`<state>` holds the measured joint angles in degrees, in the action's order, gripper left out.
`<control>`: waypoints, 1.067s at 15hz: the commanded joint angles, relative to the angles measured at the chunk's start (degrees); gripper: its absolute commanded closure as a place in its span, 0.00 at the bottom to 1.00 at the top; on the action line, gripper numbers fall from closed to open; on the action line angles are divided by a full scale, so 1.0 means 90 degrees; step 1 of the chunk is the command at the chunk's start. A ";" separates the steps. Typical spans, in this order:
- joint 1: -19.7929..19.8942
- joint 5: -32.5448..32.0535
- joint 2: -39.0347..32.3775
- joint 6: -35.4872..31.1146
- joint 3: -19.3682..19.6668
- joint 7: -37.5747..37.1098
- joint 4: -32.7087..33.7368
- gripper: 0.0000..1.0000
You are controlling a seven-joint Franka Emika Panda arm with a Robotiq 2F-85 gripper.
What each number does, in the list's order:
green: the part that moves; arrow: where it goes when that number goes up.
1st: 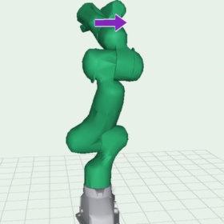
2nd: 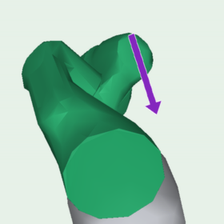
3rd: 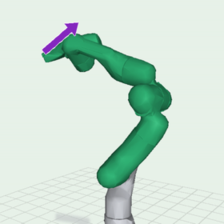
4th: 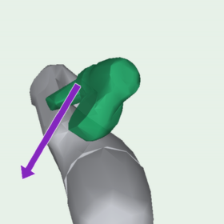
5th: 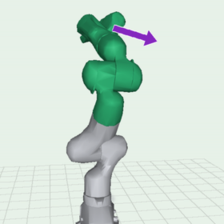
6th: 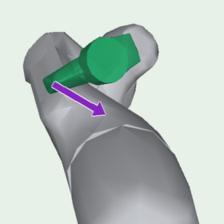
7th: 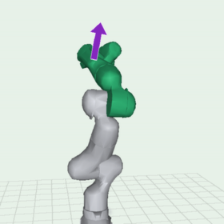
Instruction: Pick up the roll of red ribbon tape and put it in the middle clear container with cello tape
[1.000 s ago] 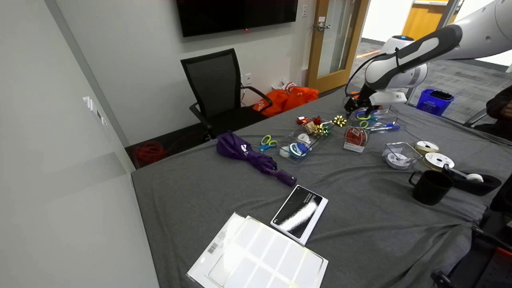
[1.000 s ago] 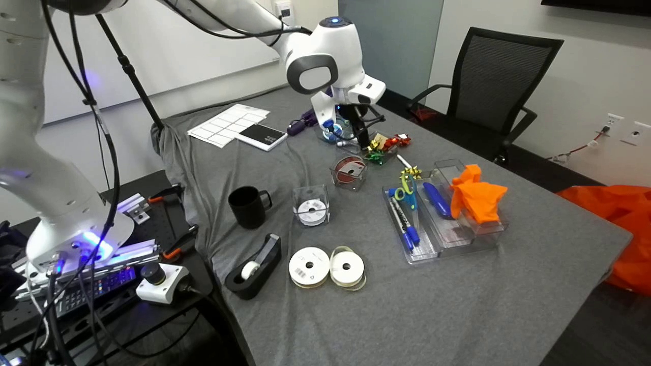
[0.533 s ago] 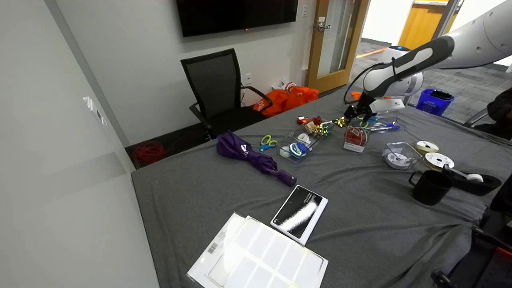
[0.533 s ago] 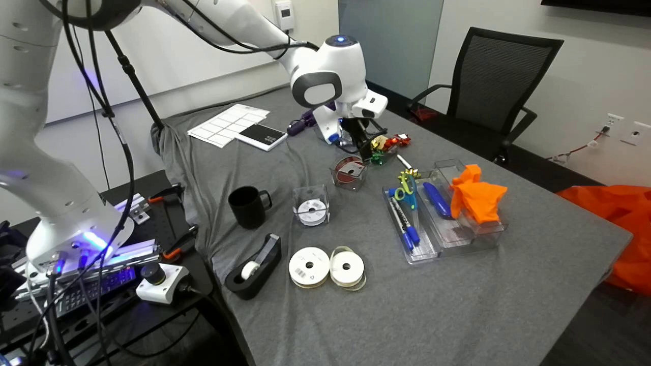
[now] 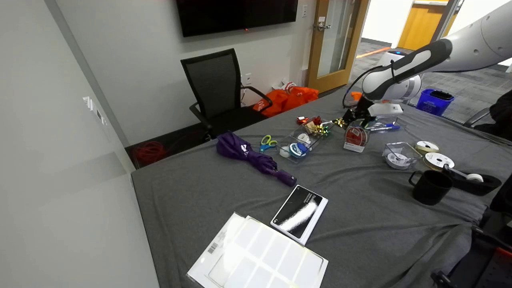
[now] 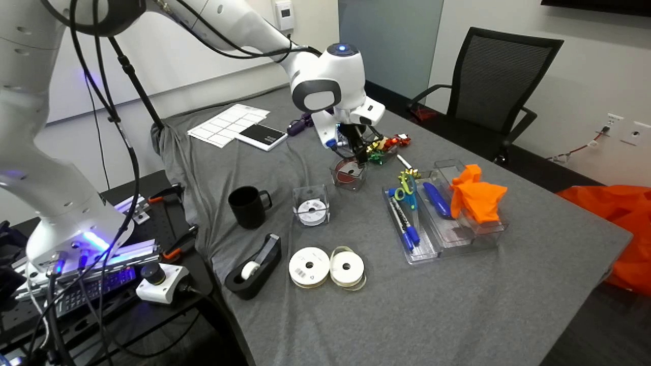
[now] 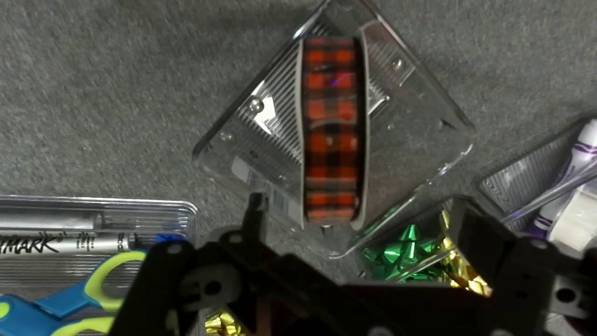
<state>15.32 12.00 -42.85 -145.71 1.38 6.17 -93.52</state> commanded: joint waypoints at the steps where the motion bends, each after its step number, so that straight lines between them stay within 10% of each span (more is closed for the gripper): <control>1: 0.0073 0.0049 0.0015 0.0249 -0.0057 -0.0035 -0.0038 0.26; 11: 0.0069 0.0089 0.0034 0.0361 -0.0023 -0.0198 -0.0061 0.95; 16: -0.0030 0.0026 0.0329 0.0454 0.0093 -0.0482 -0.0272 0.93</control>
<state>15.44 12.02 -42.68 -143.26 1.48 3.39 -93.73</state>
